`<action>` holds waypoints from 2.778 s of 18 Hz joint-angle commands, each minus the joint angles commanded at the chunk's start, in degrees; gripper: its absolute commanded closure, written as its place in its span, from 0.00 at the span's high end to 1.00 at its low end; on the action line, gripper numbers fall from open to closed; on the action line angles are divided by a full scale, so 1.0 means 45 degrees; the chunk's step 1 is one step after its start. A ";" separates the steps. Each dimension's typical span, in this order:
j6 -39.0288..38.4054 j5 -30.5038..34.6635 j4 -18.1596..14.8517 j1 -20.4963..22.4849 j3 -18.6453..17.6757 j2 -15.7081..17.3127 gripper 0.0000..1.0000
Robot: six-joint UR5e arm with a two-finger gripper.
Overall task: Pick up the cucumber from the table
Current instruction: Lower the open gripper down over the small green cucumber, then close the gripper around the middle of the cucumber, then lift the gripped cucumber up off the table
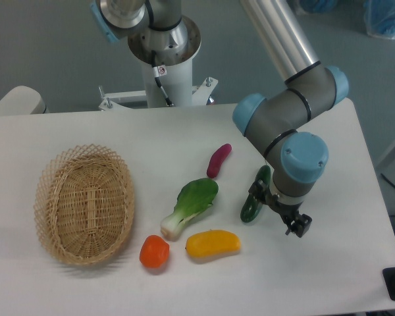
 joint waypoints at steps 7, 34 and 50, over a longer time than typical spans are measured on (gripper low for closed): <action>-0.0233 0.0039 0.0724 0.0177 -0.0959 0.0002 1.00; -0.1113 0.0487 0.2443 -0.0057 -0.1741 -0.0057 0.28; -0.1034 0.0410 -0.1560 -0.0018 0.2261 -0.0779 0.26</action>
